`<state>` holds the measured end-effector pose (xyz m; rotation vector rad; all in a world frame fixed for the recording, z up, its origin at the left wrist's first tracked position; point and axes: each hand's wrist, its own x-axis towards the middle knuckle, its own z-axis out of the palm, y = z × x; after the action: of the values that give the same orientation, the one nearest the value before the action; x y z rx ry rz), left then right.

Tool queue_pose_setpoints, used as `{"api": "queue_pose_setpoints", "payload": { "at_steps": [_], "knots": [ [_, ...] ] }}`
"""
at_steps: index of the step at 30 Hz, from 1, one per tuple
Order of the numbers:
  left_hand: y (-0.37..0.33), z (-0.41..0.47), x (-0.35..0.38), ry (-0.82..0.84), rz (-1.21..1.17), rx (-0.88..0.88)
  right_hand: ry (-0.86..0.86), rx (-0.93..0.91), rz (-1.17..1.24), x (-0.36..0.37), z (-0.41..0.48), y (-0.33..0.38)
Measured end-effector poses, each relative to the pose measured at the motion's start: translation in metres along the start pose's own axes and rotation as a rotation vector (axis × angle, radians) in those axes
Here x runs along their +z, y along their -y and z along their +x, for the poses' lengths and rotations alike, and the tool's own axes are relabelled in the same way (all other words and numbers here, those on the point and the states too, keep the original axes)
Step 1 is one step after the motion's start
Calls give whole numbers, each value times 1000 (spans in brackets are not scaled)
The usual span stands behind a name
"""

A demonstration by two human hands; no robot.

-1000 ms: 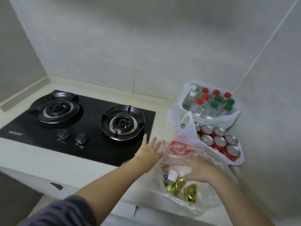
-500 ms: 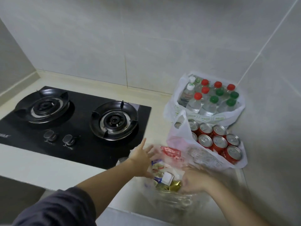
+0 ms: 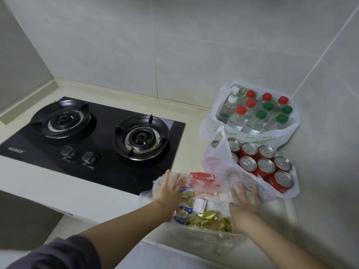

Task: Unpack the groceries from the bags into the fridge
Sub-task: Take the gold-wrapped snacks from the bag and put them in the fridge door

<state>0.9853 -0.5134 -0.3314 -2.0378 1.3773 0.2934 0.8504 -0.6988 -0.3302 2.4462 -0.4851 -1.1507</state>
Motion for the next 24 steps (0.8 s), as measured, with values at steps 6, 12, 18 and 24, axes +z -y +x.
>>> {"api": "queue_pose_setpoints", "payload": {
  "at_steps": [6, 12, 18, 24],
  "knots": [
    [-40, -2, -12, -157, -326, 143, -87, -159, 229, 14, -7, 4],
    [-74, 6, -2, -95, -447, -5, -163, -289, 423, 35, -5, 4],
    [-84, 20, 0, -59, -615, -200, -292, -276, 517, 41, 8, 8],
    [-67, 16, 2, -145, -1111, -385, -439, -183, 578, 36, 22, 10]
  ]
}}
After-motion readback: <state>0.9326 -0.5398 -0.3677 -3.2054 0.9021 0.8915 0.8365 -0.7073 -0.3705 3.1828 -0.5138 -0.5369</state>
